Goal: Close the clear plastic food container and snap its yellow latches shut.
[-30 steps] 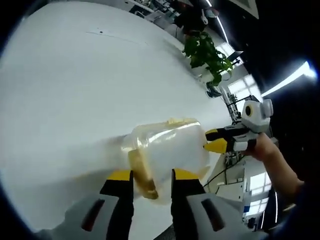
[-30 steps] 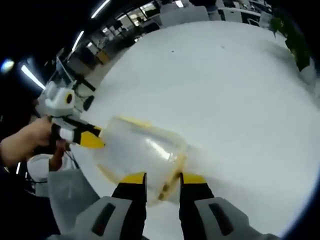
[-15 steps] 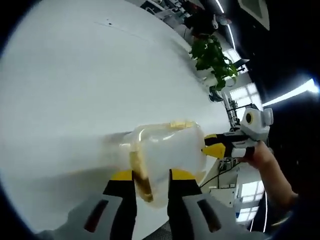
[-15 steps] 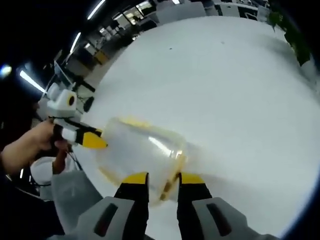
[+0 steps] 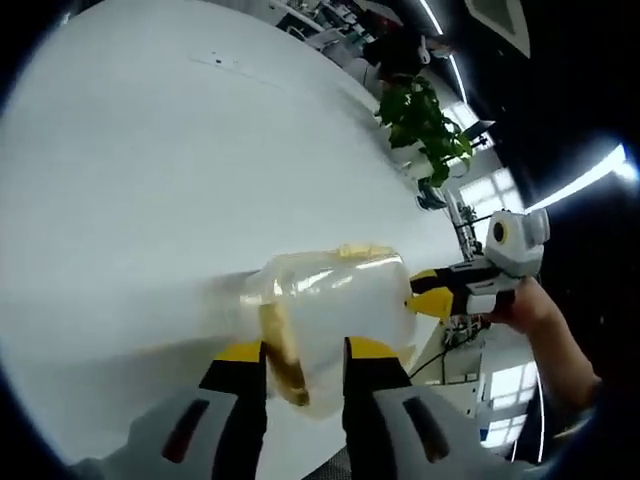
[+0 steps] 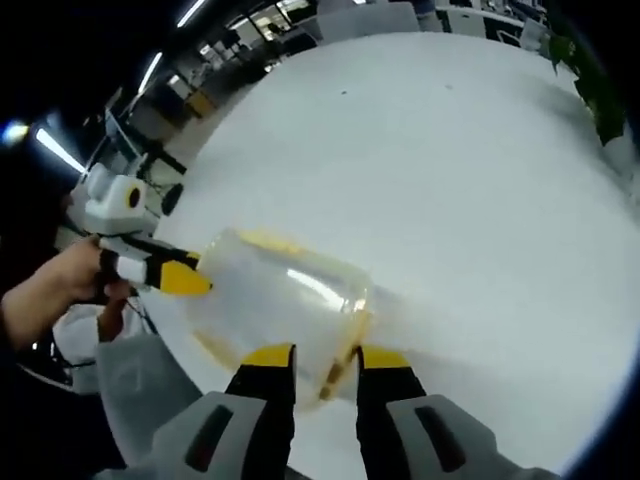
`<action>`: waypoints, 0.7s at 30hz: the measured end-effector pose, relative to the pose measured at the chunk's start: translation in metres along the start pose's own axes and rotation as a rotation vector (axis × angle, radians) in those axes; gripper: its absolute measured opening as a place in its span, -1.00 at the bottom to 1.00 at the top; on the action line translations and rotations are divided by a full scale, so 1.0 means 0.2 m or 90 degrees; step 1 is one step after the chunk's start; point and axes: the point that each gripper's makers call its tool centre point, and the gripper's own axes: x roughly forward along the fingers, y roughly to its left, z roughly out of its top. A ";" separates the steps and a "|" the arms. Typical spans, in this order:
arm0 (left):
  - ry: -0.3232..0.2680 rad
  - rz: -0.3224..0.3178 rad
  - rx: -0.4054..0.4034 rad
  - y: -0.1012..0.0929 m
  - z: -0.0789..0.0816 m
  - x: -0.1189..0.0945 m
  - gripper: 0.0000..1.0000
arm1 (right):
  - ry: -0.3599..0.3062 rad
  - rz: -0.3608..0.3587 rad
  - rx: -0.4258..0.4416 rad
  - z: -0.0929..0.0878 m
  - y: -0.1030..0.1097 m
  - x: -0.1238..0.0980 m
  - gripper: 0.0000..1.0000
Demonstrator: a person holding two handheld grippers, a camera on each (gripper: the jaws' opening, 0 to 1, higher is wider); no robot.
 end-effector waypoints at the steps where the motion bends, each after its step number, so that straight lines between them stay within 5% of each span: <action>1: -0.003 -0.001 0.004 0.00 0.00 -0.01 -0.47 | 0.001 0.002 0.001 0.00 0.00 0.00 -0.59; 21: 0.000 0.037 -0.002 0.00 0.00 -0.01 -0.34 | 0.001 0.007 -0.034 0.02 0.00 0.00 -0.53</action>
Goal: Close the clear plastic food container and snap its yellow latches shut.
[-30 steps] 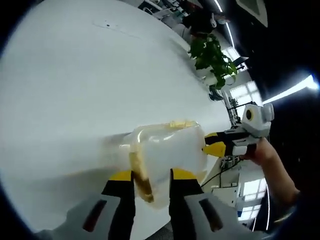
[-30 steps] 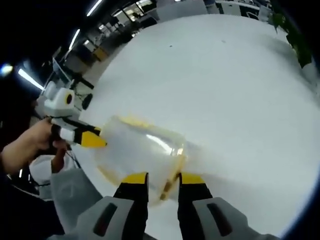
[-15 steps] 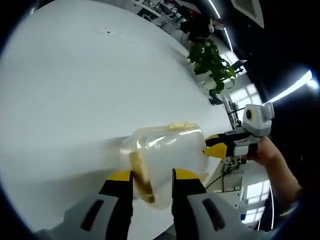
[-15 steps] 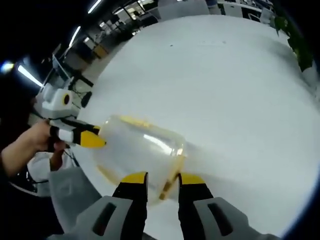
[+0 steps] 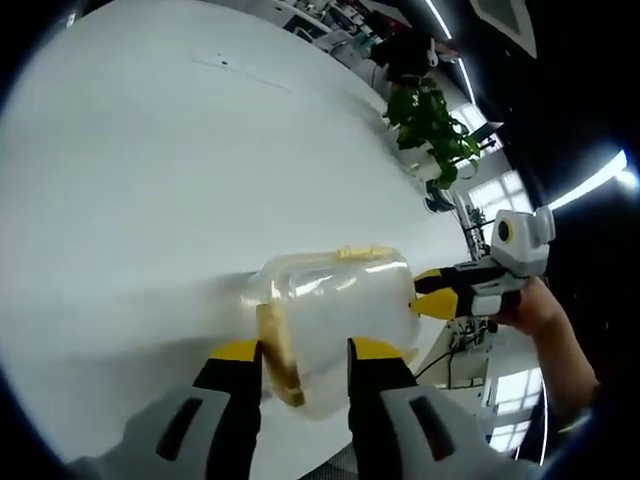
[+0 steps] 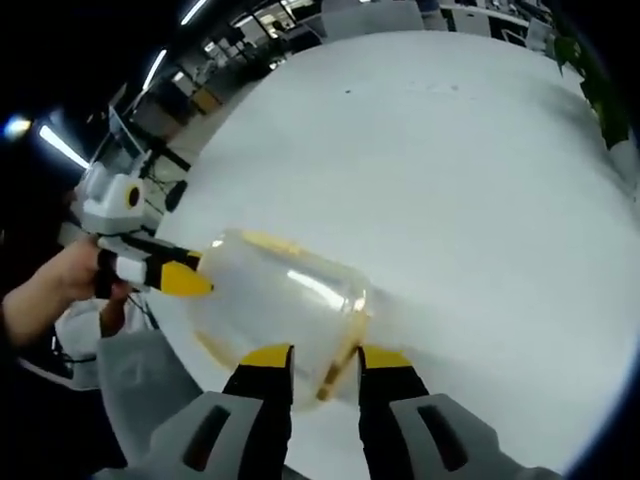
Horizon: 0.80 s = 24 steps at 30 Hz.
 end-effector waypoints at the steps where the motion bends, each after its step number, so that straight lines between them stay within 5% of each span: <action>1: 0.001 0.009 0.020 0.01 0.00 0.00 -0.32 | -0.001 0.000 -0.008 0.00 0.00 0.00 -0.53; 5: 0.029 0.049 0.123 0.02 0.00 -0.01 -0.18 | -0.003 0.008 -0.031 0.01 0.04 0.03 -0.51; 12: 0.016 0.093 0.173 0.08 0.03 -0.05 0.09 | 0.013 0.001 -0.070 0.02 0.05 0.03 -0.52; 14: -0.009 0.076 0.221 0.05 0.07 -0.07 0.01 | 0.016 -0.004 -0.073 0.02 0.05 0.03 -0.52; 19: 0.006 0.084 0.319 0.02 0.09 -0.09 0.01 | 0.019 -0.020 -0.113 0.03 0.06 0.03 -0.52; 24: -0.004 0.086 0.367 -0.01 0.12 -0.10 0.01 | 0.013 -0.037 -0.152 0.03 0.07 0.03 -0.52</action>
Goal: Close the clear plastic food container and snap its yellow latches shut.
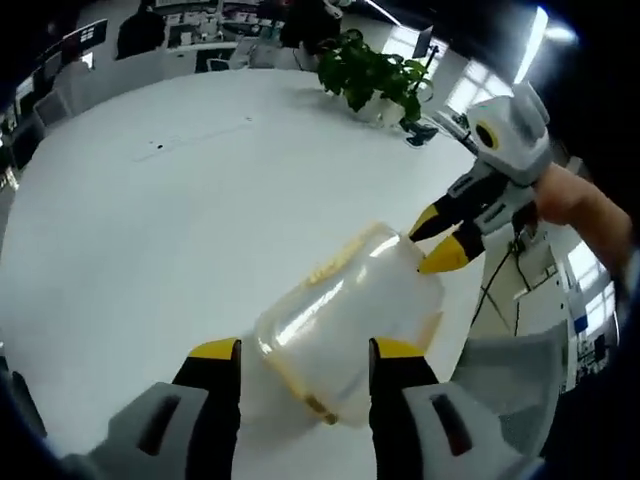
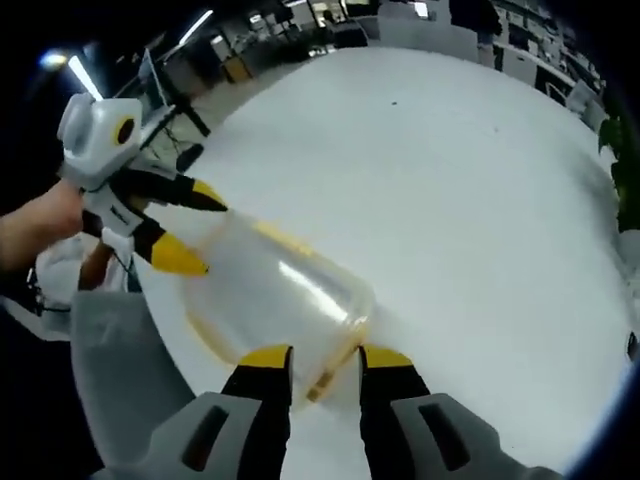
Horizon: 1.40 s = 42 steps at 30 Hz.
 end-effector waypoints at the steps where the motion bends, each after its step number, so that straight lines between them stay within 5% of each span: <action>1: 0.008 0.009 0.033 0.01 0.00 0.00 0.01 | 0.002 -0.001 -0.004 0.00 0.00 0.00 -0.52; 8: 0.020 -0.004 0.194 -0.07 0.03 0.00 -0.01 | -0.004 0.005 -0.062 0.04 0.01 -0.02 -0.43; 13: 0.013 -0.031 0.211 -0.13 0.06 0.00 -0.03 | -0.001 0.024 -0.133 0.08 0.04 -0.04 -0.28; 36: 0.004 -0.100 0.328 -0.25 0.08 0.03 -0.15 | 0.023 0.096 -0.295 0.16 0.23 0.03 -0.29; 42: 0.028 -0.102 0.359 -0.27 0.05 0.07 -0.19 | 0.025 0.095 -0.343 0.21 0.28 0.05 -0.32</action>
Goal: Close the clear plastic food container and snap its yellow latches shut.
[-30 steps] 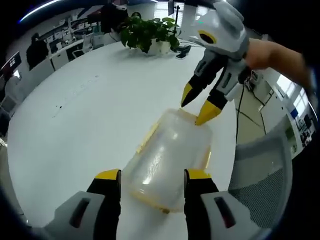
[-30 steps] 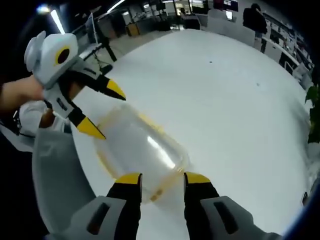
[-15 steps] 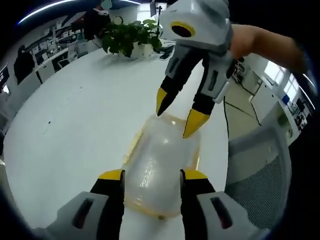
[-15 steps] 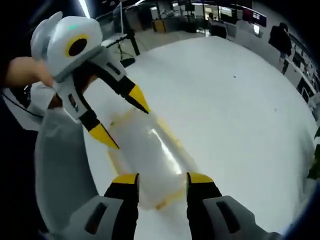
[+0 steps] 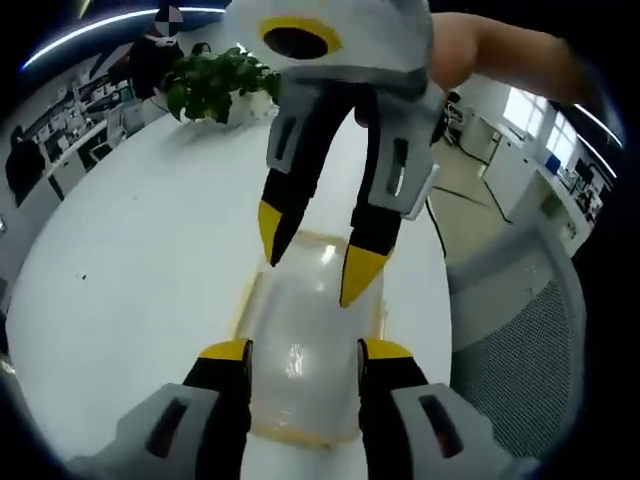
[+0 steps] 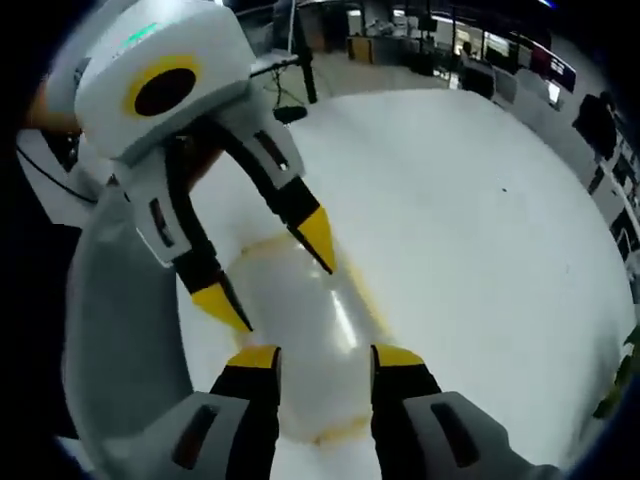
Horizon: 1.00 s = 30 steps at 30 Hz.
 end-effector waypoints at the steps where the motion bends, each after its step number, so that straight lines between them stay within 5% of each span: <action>1: 0.002 -0.001 0.002 0.00 0.00 0.00 -0.19 | 0.002 0.002 -0.005 0.01 0.00 0.00 -0.32; 9: 0.000 -0.009 -0.005 -0.01 0.01 0.01 -0.21 | 0.027 0.005 -0.044 0.03 -0.01 0.06 -0.34; 22: 0.007 -0.015 -0.006 -0.04 0.01 0.02 -0.09 | 0.027 0.011 -0.013 0.07 -0.07 0.09 -0.34; 30: 0.017 -0.024 -0.003 -0.08 0.01 0.04 0.03 | 0.075 0.024 -0.035 0.01 -0.07 0.13 -0.32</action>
